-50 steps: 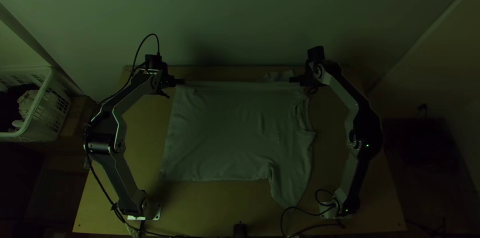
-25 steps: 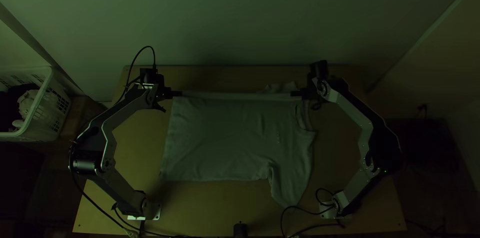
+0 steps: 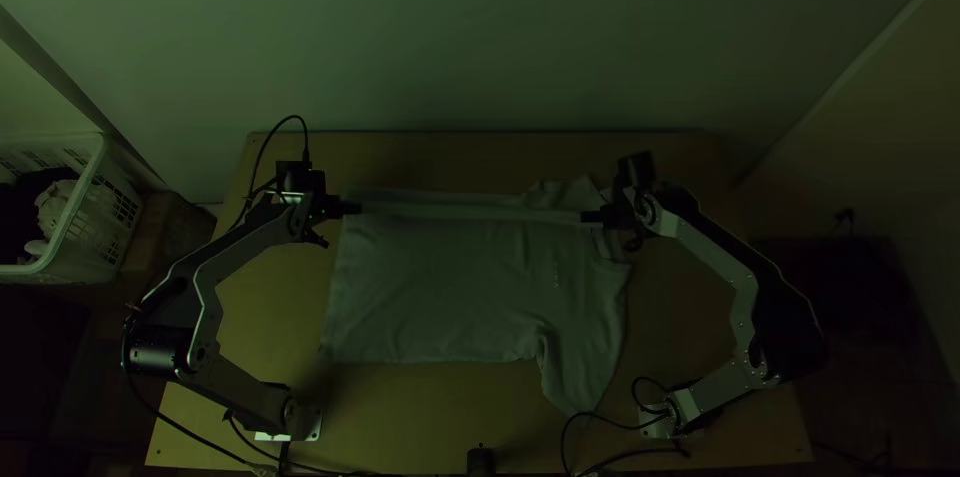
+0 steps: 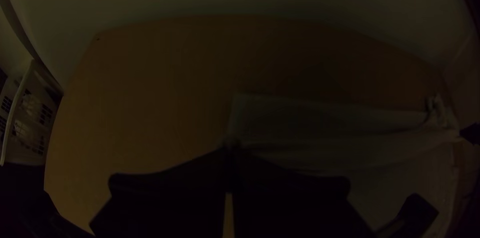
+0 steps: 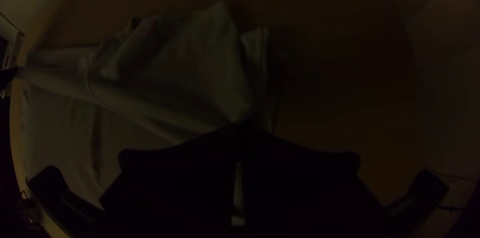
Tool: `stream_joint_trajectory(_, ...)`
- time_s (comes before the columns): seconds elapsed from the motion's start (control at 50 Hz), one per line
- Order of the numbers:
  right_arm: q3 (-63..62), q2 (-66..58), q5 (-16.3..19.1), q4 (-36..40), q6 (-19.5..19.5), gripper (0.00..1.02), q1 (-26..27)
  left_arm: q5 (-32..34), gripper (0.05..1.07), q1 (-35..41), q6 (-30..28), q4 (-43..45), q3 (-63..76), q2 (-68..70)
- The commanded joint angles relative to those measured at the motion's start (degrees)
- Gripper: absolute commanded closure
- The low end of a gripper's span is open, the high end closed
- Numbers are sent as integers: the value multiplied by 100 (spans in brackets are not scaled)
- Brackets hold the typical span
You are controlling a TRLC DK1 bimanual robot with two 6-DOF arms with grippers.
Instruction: Fold the t-shirt
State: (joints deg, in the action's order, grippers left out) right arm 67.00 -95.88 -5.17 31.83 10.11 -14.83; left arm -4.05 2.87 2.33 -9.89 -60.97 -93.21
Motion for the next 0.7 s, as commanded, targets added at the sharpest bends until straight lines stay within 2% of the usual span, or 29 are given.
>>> stream_joint_trajectory(0.0, -231, 104, -90, -55, 193, 100, -11, -34, 104, -59, -101, 163, 349, 110)
stream_joint_trajectory(0.08, -319, 78, -98, -55, 211, 100, -11, -34, 101, -59, -92, 242, 472, 66)
stream_joint_trajectory(0.24, -442, 34, -98, -55, 211, 99, -11, -34, 69, -50, -110, 242, 604, -4)
stream_joint_trajectory(0.26, -451, 34, -98, -55, 211, 97, -11, -34, 66, -41, -110, 233, 613, 4)
stream_joint_trajectory(0.3, -486, 43, -98, -55, 211, 82, -2, -34, 60, -33, -110, 233, 613, 13)
stream_joint_trajectory(0.36, -548, 43, -90, -46, 211, 48, 24, -34, 48, -24, -110, 233, 595, 22)
stream_joint_trajectory(0.4, -574, 43, -90, -11, 220, 35, 33, -34, 41, -24, -101, 207, 560, 31)
stream_joint_trajectory(0.46, -609, 87, -90, 68, 228, 27, 24, -34, 33, -15, -83, 163, 525, 92)
stream_joint_trajectory(0.56, -671, 350, -90, 200, 351, 4, 24, -8, 19, 11, -39, 101, 507, 312)
stream_joint_trajectory(0.62, -697, 596, -90, 253, 378, 4, 15, 362, 11, -6, -39, -215, 384, 391)
stream_joint_trajectory(0.68, -732, 851, -90, 279, 413, 4, 15, 414, 11, -15, -4, -496, 252, 462)
